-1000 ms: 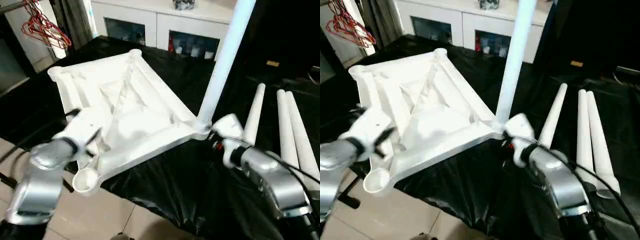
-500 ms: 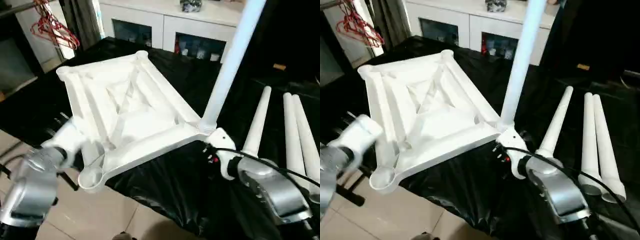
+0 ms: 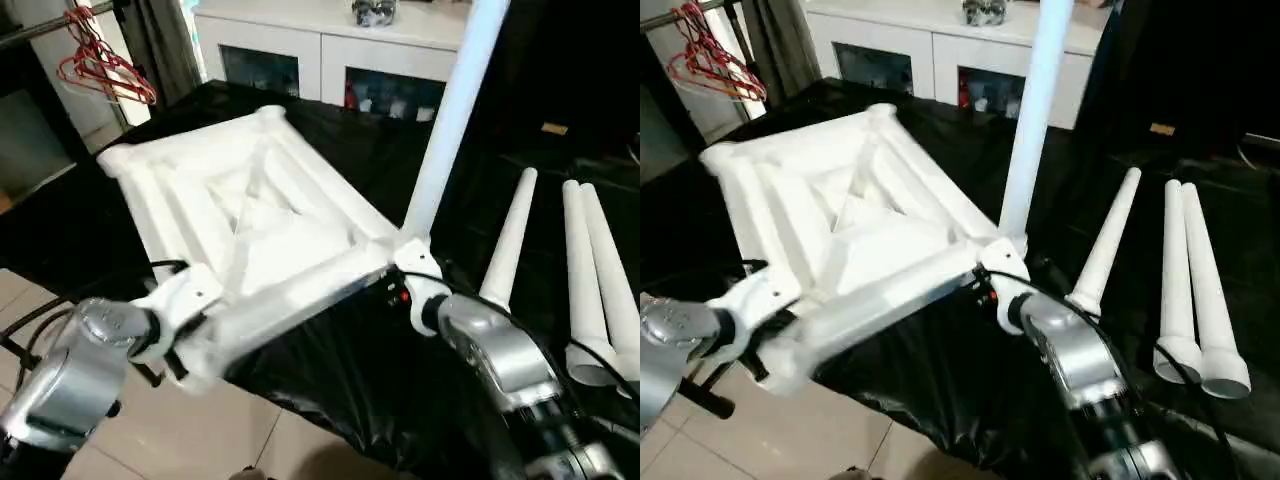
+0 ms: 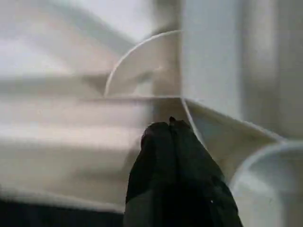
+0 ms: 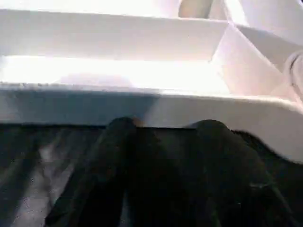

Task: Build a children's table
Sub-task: Rotate table base

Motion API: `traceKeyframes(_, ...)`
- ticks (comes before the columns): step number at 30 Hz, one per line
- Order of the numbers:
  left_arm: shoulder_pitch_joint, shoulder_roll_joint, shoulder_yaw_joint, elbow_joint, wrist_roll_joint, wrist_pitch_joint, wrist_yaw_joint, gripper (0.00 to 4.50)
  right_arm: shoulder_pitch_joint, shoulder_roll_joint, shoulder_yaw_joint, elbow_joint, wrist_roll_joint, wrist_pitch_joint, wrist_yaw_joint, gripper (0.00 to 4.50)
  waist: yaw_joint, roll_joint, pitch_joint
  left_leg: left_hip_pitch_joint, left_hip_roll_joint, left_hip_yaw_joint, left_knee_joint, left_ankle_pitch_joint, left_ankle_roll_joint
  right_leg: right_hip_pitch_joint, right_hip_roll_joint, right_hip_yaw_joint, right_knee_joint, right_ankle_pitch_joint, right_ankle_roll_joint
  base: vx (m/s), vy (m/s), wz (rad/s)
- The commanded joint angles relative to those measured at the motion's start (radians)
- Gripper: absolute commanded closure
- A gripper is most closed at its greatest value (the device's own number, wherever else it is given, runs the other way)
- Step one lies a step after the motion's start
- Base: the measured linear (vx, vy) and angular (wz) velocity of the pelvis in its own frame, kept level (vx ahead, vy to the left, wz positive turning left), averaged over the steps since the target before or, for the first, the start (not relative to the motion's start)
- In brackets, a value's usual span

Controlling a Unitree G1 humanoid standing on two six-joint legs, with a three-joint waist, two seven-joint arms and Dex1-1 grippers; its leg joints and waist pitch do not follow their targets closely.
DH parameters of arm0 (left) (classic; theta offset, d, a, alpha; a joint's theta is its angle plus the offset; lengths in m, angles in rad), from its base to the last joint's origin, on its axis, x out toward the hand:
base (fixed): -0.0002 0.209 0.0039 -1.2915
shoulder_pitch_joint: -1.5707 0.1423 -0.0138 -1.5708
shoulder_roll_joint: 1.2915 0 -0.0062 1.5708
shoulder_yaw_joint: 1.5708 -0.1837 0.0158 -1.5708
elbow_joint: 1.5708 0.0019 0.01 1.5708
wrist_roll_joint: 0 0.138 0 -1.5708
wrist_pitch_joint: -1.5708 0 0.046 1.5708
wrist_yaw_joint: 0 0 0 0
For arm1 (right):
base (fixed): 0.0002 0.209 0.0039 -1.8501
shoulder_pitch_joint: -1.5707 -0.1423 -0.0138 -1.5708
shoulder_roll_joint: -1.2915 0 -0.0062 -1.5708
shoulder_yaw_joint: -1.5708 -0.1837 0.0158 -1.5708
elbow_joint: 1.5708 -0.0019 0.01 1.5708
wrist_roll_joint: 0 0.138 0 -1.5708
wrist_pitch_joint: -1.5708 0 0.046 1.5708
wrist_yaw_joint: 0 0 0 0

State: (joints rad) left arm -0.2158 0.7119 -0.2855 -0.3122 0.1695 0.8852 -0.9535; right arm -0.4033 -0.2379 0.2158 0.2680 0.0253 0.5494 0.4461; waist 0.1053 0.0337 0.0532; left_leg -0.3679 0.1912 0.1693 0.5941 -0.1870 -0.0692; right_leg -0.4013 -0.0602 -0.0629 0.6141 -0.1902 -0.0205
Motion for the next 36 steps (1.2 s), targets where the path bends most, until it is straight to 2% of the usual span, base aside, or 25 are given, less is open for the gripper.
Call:
traceKeyframes(1,-0.027,-0.012,-0.061,-0.029,-0.049,-0.026,-0.076,4.50,-0.030,0.014,0.020,0.037,-0.012,-0.030,-0.011,2.44,0.001,-0.001,-0.063,0.008,0.028,-0.013,-0.071,-0.148,-0.009,0.046,-0.076,0.051,-0.063,-0.153,-0.191,0.000,0.000,0.00)
traceKeyframes(5,-0.092,-0.115,-0.111,0.038,-0.052,-0.066,-0.049,4.50,-0.048,0.017,0.019,0.071,-0.027,-0.050,-0.030,2.83,-0.002,-0.003,-0.065,0.005,0.026,-0.009,-0.066,-0.114,-0.006,0.051,-0.072,0.051,-0.060,-0.106,-0.192,0.000,0.000,0.00)
traceKeyframes(6,-0.101,-0.126,-0.116,0.050,-0.052,-0.072,-0.044,4.50,-0.052,0.018,0.018,0.080,-0.029,-0.055,-0.032,2.83,-0.001,-0.004,-0.066,0.006,0.026,-0.009,-0.066,-0.123,-0.004,0.052,-0.075,0.051,-0.061,-0.117,-0.191,0.000,0.000,0.00)
traceKeyframes(11,-0.208,-0.275,-0.145,0.248,-0.034,-0.177,0.058,4.50,-0.062,0.015,0.010,0.115,-0.044,-0.080,-0.037,3.43,-0.004,-0.009,-0.064,0.002,0.023,-0.008,-0.065,-0.138,-0.003,0.055,-0.074,0.051,-0.071,-0.172,-0.172,0.000,0.000,0.00)
traceKeyframes(13,-0.260,-0.327,-0.152,0.351,-0.014,-0.235,0.107,4.50,-0.064,0.012,0.010,0.122,-0.051,-0.088,-0.039,3.54,-0.002,-0.001,-0.067,0.005,0.022,-0.009,-0.062,-0.142,-0.004,0.054,-0.073,0.050,-0.073,-0.179,-0.164,0.000,0.000,0.00)
traceKeyframes(14,-0.260,-0.327,-0.152,0.351,-0.014,-0.235,0.107,4.50,-0.064,0.012,0.010,0.122,-0.051,-0.088,-0.039,3.63,-0.003,-0.005,-0.068,0.005,0.024,-0.010,-0.064,-0.150,-0.004,0.055,-0.073,0.049,-0.075,-0.186,-0.160,0.000,0.000,0.00)
traceKeyframes(16,-0.306,-0.370,-0.147,0.440,-0.002,-0.286,0.152,4.50,-0.058,0.008,0.008,0.114,-0.055,-0.091,-0.040,3.77,-0.005,-0.007,-0.065,0.000,0.023,-0.012,-0.066,-0.156,-0.001,0.058,-0.074,0.046,-0.078,-0.210,-0.153,0.000,0.000,0.00)
traceKeyframes(17,-0.350,-0.410,-0.136,0.524,0.005,-0.333,0.199,4.50,-0.049,0.003,0.004,0.100,-0.060,-0.092,-0.044,3.88,-0.005,0.000,-0.066,0.007,0.021,-0.008,-0.063,-0.168,-0.003,0.051,-0.071,0.047,-0.086,-0.225,-0.146,0.000,0.000,0.00)
traceKeyframes(18,-0.360,-0.417,-0.134,0.548,0.010,-0.350,0.217,4.50,-0.046,0.002,0.001,0.094,-0.061,-0.090,-0.048,3.98,-0.002,0.006,-0.070,0.007,0.023,-0.011,-0.062,-0.163,-0.006,0.055,-0.072,0.048,-0.080,-0.209,-0.149,0.000,0.000,0.00)
traceKeyframes(19,-0.369,-0.423,-0.132,0.574,0.016,-0.368,0.237,4.50,-0.043,0.000,-0.003,0.086,-0.061,-0.089,-0.052,4.06,-0.002,0.000,-0.071,0.004,0.025,-0.012,-0.062,-0.157,-0.004,0.057,-0.073,0.047,-0.078,-0.190,-0.148,0.000,0.000,0.00)
traceKeyframes(21,-0.400,-0.427,-0.136,0.666,0.046,-0.487,0.313,4.50,-0.029,-0.001,-0.035,0.041,-0.053,-0.061,-0.079,4.06,-0.001,0.003,-0.070,-0.001,0.024,-0.015,-0.064,-0.151,-0.001,0.059,-0.073,0.045,-0.078,-0.181,-0.147,0.000,0.000,0.00)
traceKeyframes(22,-0.401,-0.427,-0.134,0.674,0.050,-0.501,0.326,4.50,-0.025,0.004,-0.060,0.016,-0.042,-0.040,-0.097,4.06,-0.002,0.001,-0.074,0.000,0.024,-0.016,-0.062,-0.141,-0.002,0.062,-0.073,0.046,-0.074,-0.166,-0.138,0.000,0.000,0.00)
traceKeyframes(23,-0.401,-0.426,-0.126,0.680,0.051,-0.521,0.345,4.50,-0.018,0.013,-0.107,-0.028,-0.018,-0.011,-0.129,4.06,-0.003,0.005,-0.072,-0.001,0.023,-0.016,-0.062,-0.136,0.000,0.061,-0.071,0.046,-0.075,-0.158,-0.137,0.000,0.000,0.00)
traceKeyframes(24,-0.401,-0.426,-0.126,0.680,0.051,-0.521,0.345,4.50,-0.018,0.013,-0.107,-0.028,-0.018,-0.011,-0.129,4.06,-0.003,0.002,-0.076,0.000,0.026,-0.017,-0.061,-0.125,0.001,0.061,-0.073,0.046,-0.070,-0.135,-0.142,0.000,0.000,0.00)
traceKeyframes(25,-0.389,-0.422,-0.114,0.657,0.043,-0.519,0.343,4.50,-0.013,0.023,-0.150,-0.069,0.010,-0.004,-0.144,4.06,-0.004,0.004,-0.075,0.002,0.026,-0.015,-0.061,-0.121,0.005,0.059,-0.073,0.047,-0.070,-0.121,-0.151,0.000,0.000,0.00)
traceKeyframes(26,-0.366,-0.416,-0.092,0.614,0.020,-0.524,0.325,4.50,-0.009,0.037,-0.220,-0.121,0.070,0.003,-0.155,4.06,-0.003,0.004,-0.076,0.002,0.027,-0.014,-0.060,-0.120,0.007,0.059,-0.074,0.047,-0.068,-0.115,-0.156,0.000,0.000,0.00)
traceKeyframes(27,-0.358,-0.415,-0.085,0.598,0.011,-0.521,0.317,4.50,-0.010,0.039,-0.236,-0.131,0.083,0.005,-0.158,3.91,-0.002,0.009,-0.077,0.002,0.029,-0.016,-0.061,-0.117,0.008,0.060,-0.077,0.047,-0.066,-0.110,-0.162,0.000,0.000,0.00)
traceKeyframes(28,-0.315,-0.409,-0.053,0.507,-0.030,-0.488,0.282,4.50,-0.020,0.034,-0.294,-0.156,0.112,0.013,-0.180,3.80,-0.003,0.008,-0.075,0.004,0.033,-0.015,-0.062,-0.128,0.010,0.057,-0.077,0.047,-0.066,-0.107,-0.173,0.000,0.000,0.00)
traceKeyframes(29,-0.310,-0.408,-0.050,0.497,-0.034,-0.484,0.279,4.50,-0.022,0.033,-0.298,-0.157,0.113,0.013,-0.183,3.80,-0.003,0.009,-0.075,0.003,0.036,-0.017,-0.064,-0.126,0.006,0.058,-0.080,0.046,-0.062,-0.104,-0.182,0.000,0.000,0.00)
traceKeyframes(30,-0.301,-0.405,-0.045,0.481,-0.043,-0.485,0.276,4.50,-0.025,0.031,-0.308,-0.160,0.111,0.015,-0.189,3.73,-0.004,0.010,-0.073,0.005,0.033,-0.012,-0.062,-0.129,0.006,0.052,-0.073,0.046,-0.066,-0.109,-0.186,0.000,0.000,0.00)
traceKeyframes(32,-0.261,-0.385,-0.036,0.405,-0.084,-0.499,0.239,4.50,-0.035,0.022,-0.331,-0.160,0.100,0.046,-0.214,3.50,-0.005,0.010,-0.071,0.005,0.028,-0.010,-0.063,-0.140,0.005,0.053,-0.072,0.046,-0.069,-0.131,-0.186,0.000,0.000,0.00)
traceKeyframes(33,-0.251,-0.380,-0.033,0.387,-0.092,-0.501,0.234,4.50,-0.037,0.020,-0.336,-0.159,0.094,0.057,-0.224,3.41,-0.003,0.002,-0.071,0.005,0.028,-0.010,-0.063,-0.142,0.005,0.053,-0.073,0.046,-0.070,-0.140,-0.184,0.000,0.000,0.00)
traceKeyframes(34,-0.233,-0.373,-0.025,0.349,-0.111,-0.502,0.228,4.50,-0.043,0.016,-0.349,-0.157,0.083,0.076,-0.247,3.35,-0.001,0.010,-0.069,0.006,0.028,-0.010,-0.064,-0.149,0.002,0.051,-0.072,0.046,-0.071,-0.168,-0.177,0.000,0.000,0.00)
traceKeyframes(35,-0.217,-0.367,-0.012,0.309,-0.135,-0.497,0.219,4.50,-0.048,0.012,-0.362,-0.153,0.075,0.088,-0.269,3.28,-0.001,0.010,-0.070,0.007,0.029,-0.011,-0.064,-0.148,-0.003,0.051,-0.073,0.047,-0.071,-0.170,-0.175,0.000,0.000,0.00)
traceKeyframes(36,-0.215,-0.366,-0.010,0.303,-0.139,-0.496,0.217,4.50,-0.049,0.011,-0.365,-0.152,0.073,0.090,-0.272,3.28,-0.002,0.015,-0.068,0.006,0.030,-0.012,-0.066,-0.158,-0.010,0.050,-0.073,0.046,-0.072,-0.177,-0.174,0.000,0.000,0.00)
